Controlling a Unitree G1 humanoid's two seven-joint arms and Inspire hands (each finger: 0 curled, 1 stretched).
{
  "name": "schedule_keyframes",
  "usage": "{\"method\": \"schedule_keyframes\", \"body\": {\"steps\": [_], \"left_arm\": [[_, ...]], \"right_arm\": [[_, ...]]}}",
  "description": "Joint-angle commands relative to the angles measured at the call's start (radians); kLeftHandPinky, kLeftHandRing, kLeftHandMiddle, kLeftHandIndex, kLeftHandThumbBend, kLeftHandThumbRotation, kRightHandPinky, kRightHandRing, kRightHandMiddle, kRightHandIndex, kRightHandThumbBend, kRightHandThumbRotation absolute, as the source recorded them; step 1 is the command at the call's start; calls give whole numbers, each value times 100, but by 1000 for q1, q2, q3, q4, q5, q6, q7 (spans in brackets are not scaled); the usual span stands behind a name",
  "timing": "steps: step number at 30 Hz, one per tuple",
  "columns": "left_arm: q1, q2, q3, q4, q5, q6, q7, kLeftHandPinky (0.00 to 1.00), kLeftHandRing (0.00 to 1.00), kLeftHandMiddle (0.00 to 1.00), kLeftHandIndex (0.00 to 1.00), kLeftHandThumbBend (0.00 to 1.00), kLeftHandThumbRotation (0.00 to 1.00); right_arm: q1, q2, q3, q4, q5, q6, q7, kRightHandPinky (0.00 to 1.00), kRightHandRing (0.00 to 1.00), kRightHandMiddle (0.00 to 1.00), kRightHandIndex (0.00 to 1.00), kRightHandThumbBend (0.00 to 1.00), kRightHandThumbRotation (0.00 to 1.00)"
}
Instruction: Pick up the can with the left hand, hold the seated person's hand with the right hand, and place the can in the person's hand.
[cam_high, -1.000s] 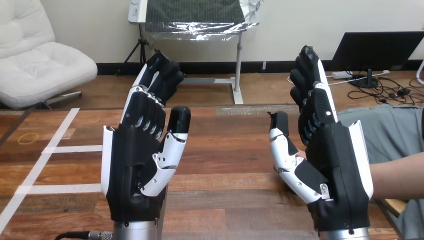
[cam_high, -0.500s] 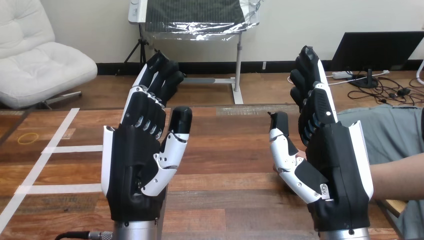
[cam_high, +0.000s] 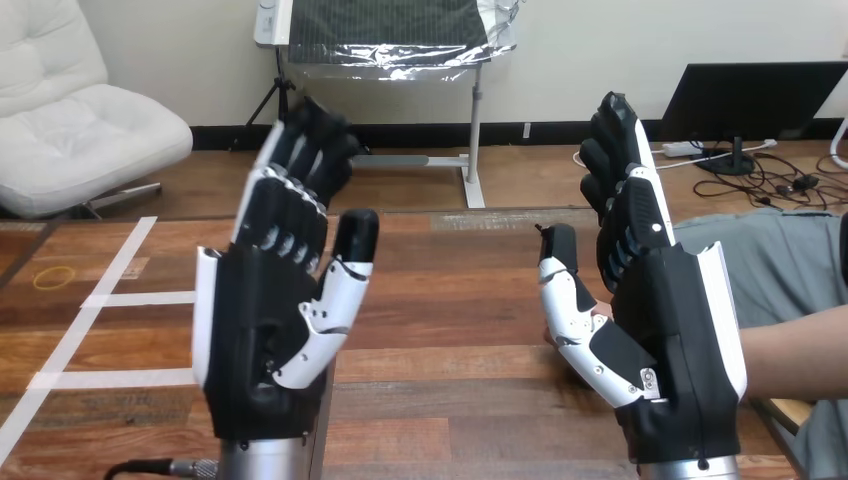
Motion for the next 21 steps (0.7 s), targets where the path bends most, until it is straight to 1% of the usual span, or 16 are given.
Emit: {"method": "schedule_keyframes", "body": {"steps": [1,4,7,10,14,15,17,19,21], "left_arm": [[36,-6,-1,-75,-10,-20,-16,85,86,88,90,42,29],[35,2,10,-87,-16,-26,-25,84,86,88,90,42,27],[40,-1,27,-107,-5,-18,-18,85,87,89,90,45,24],[43,-9,54,-118,32,-19,3,86,87,89,90,47,22],[36,-26,116,-120,120,-37,54,87,88,89,89,48,19],[35,-26,122,-122,129,-37,60,88,88,89,88,49,17],[29,-25,154,-119,183,-39,88,88,88,89,88,50,17],[25,-26,178,-117,221,-35,112,88,89,89,88,50,17],[23,-26,190,-117,246,-29,132,87,89,89,88,51,17]], "right_arm": [[-12,30,-14,-25,-1,-17,-2,100,100,100,100,0,0],[-12,29,-15,-25,0,-17,-1,100,100,100,100,0,0],[-12,31,-15,-25,5,-16,-1,100,100,100,100,0,0],[-11,29,-15,-26,5,-13,0,100,100,100,100,0,0],[-12,28,-17,-21,7,-21,0,100,100,100,100,0,0],[-11,27,-18,-20,8,-22,0,100,100,100,100,0,0],[-10,26,-18,-23,6,-17,1,100,100,100,100,0,0],[-10,26,-18,-24,7,-16,2,100,100,100,100,0,0],[-10,26,-18,-24,11,-17,3,100,100,100,100,0,0]]}}
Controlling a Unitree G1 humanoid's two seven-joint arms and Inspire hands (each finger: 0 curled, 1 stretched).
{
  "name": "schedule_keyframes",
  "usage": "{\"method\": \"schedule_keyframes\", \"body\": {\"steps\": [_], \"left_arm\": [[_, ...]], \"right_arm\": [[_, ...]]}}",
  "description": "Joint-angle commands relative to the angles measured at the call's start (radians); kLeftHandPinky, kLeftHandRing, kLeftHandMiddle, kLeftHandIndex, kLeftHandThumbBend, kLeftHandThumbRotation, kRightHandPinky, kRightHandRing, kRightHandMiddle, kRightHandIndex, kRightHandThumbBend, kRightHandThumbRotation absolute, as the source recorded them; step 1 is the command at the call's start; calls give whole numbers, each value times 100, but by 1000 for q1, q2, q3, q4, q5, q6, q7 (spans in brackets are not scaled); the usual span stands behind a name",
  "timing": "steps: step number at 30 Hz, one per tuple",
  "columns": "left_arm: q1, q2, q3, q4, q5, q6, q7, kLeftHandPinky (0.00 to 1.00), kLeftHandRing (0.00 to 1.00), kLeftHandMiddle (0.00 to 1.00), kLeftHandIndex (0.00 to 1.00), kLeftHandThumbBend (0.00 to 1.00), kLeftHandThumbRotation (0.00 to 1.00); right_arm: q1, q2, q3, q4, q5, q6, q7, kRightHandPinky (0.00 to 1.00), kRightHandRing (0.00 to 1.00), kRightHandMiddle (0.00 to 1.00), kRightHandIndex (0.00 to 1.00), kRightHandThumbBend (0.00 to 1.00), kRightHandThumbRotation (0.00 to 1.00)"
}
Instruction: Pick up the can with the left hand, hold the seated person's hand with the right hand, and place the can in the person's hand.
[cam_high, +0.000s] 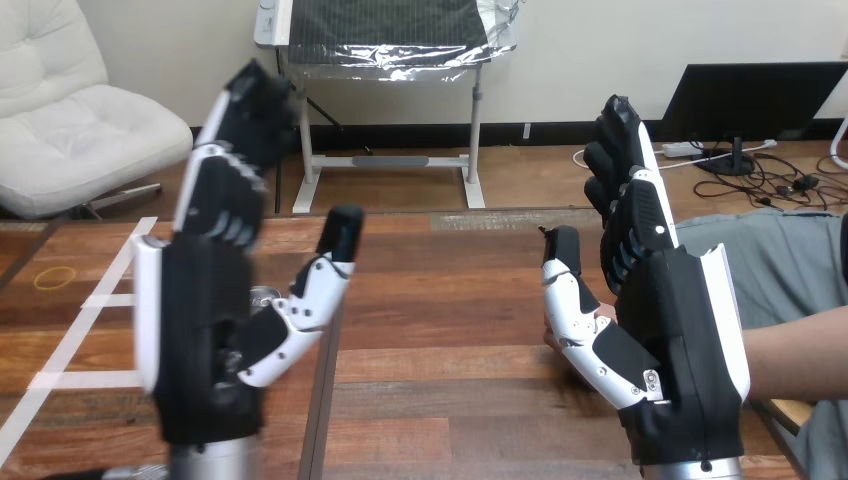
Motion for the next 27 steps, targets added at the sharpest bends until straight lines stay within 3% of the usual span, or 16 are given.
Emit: {"method": "schedule_keyframes", "body": {"steps": [1,7,27], "left_arm": [[5,-27,75,-36,82,4,60,87,89,90,88,52,18],[3,-23,111,-44,148,59,105,88,90,91,88,58,22],[-31,52,185,26,183,173,128,96,97,96,92,74,29]], "right_arm": [[-14,29,-15,-24,8,-16,3,100,100,100,100,0,0],[-12,29,-16,-25,2,-11,2,100,100,100,100,0,0],[-16,29,-18,-26,-9,-5,4,100,100,100,100,0,0]]}}
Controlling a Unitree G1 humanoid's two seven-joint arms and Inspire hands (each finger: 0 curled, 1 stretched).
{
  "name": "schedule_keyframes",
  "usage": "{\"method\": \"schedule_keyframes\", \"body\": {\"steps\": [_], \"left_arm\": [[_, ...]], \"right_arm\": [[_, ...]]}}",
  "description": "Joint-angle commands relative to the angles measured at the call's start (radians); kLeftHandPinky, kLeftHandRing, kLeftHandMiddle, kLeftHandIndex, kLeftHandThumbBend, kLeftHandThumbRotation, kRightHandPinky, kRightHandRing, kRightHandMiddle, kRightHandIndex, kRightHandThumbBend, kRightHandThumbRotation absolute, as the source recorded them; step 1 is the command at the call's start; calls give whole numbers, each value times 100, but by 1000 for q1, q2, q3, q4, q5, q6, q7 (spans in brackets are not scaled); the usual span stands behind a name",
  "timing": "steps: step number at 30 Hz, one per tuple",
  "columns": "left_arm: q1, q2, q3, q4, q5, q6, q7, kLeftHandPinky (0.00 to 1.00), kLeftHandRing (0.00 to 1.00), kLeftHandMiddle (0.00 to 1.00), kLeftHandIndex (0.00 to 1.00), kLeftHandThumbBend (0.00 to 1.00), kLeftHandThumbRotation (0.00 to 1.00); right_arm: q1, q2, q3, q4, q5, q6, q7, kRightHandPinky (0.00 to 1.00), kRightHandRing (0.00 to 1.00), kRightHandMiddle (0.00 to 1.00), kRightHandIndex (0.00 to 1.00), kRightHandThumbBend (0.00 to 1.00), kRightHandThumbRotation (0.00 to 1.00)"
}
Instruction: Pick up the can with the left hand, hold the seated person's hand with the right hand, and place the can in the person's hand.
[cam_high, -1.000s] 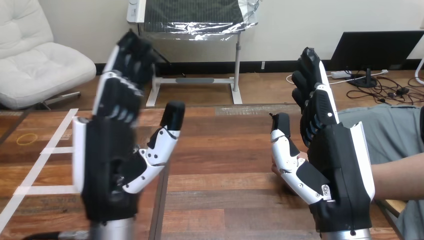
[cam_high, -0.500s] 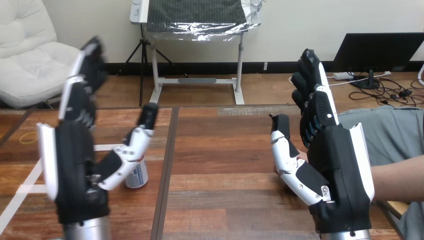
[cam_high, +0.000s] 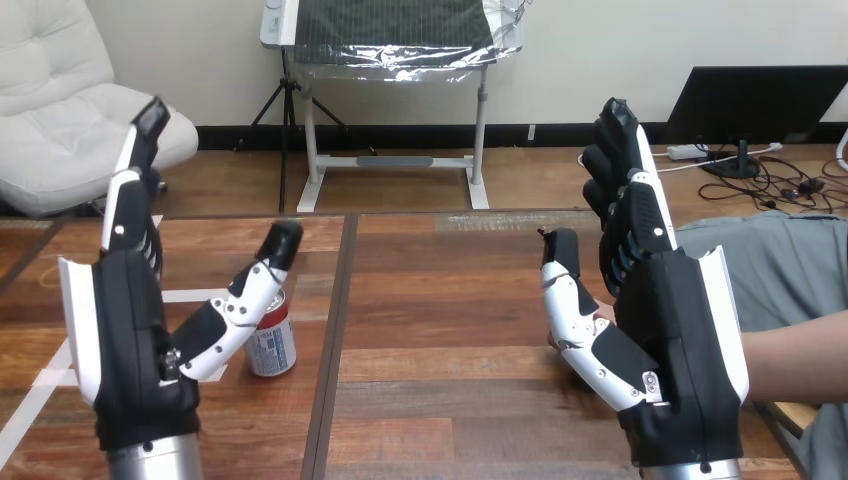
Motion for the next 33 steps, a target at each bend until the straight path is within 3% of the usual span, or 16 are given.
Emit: {"method": "schedule_keyframes", "body": {"steps": [1,15,27,33], "left_arm": [[-45,33,26,30,23,20,0,96,97,96,92,75,30],[-95,90,48,171,18,19,-3,95,95,96,92,80,34],[-141,122,39,308,10,48,-22,94,94,95,93,86,40],[-167,141,33,363,24,90,-39,94,95,97,94,89,46]], "right_arm": [[-20,29,-13,-27,-7,-4,1,100,100,100,100,0,0],[-19,31,-15,-26,2,-5,4,100,100,100,100,0,0],[-20,28,-19,-24,3,-4,11,100,100,100,100,0,0],[-22,29,-22,-24,0,-4,11,100,100,100,100,0,0]]}}
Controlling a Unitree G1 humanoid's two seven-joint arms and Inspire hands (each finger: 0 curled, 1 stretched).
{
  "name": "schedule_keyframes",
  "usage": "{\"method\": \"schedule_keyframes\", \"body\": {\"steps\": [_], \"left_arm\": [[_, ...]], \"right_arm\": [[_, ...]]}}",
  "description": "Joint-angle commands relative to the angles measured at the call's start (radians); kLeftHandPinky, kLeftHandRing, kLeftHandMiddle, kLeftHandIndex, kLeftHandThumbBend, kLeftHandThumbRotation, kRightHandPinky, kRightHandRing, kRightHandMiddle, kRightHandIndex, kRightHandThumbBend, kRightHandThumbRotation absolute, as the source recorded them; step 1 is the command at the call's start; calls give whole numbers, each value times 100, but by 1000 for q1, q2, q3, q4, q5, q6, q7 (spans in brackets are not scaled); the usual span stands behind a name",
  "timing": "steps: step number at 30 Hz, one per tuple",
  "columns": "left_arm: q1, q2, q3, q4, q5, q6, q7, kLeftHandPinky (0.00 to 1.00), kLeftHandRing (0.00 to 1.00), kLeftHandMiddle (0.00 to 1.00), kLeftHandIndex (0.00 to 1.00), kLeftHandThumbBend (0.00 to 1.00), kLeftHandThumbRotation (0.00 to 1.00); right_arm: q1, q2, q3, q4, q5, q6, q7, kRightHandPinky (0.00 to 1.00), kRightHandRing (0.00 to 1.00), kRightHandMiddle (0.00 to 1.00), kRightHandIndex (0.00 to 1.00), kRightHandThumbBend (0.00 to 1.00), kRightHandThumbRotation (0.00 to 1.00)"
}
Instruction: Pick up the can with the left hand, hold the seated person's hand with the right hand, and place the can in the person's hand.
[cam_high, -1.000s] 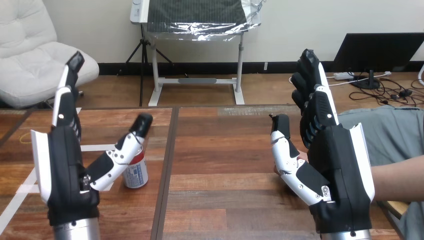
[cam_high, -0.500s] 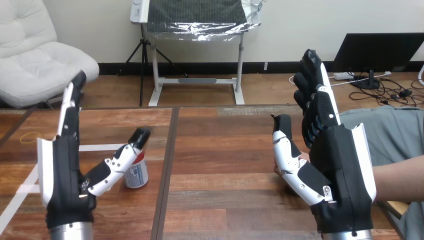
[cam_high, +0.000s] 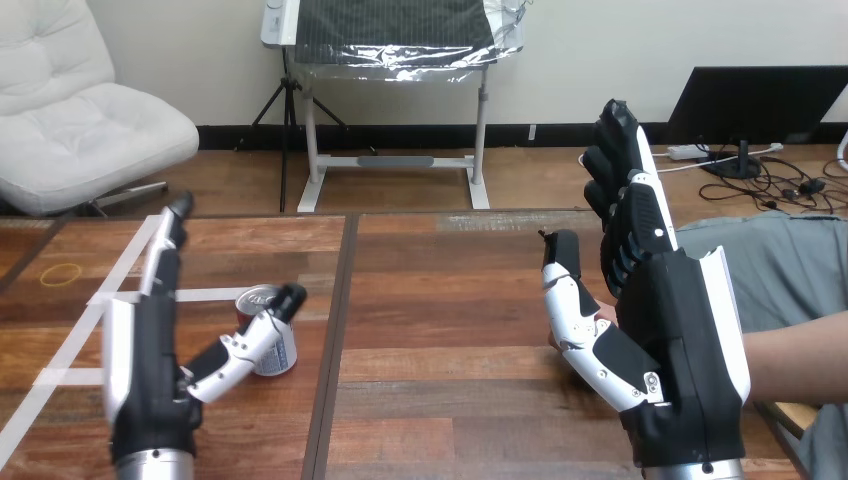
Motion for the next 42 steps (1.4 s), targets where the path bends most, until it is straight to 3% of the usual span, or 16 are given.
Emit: {"method": "schedule_keyframes", "body": {"steps": [1,7,21,30,42], "left_arm": [[-94,35,-18,56,18,36,-17,94,95,97,94,89,46],[-121,46,-26,98,19,78,-31,95,97,98,96,91,50],[-207,81,-41,268,34,49,-18,96,100,100,99,92,48],[-261,105,-52,377,81,15,46,97,100,100,100,92,47],[-321,129,-73,484,134,22,145,94,99,100,100,94,49]], "right_arm": [[-24,29,-12,-26,-4,-3,0,100,100,100,100,0,0],[-23,30,-15,-29,-4,2,0,100,100,100,100,0,0],[-20,25,-25,-35,-5,6,2,100,100,100,100,0,0],[-20,26,-28,-36,-3,7,4,100,100,100,100,0,0],[-25,25,-34,-33,0,3,7,100,100,100,100,0,0]]}}
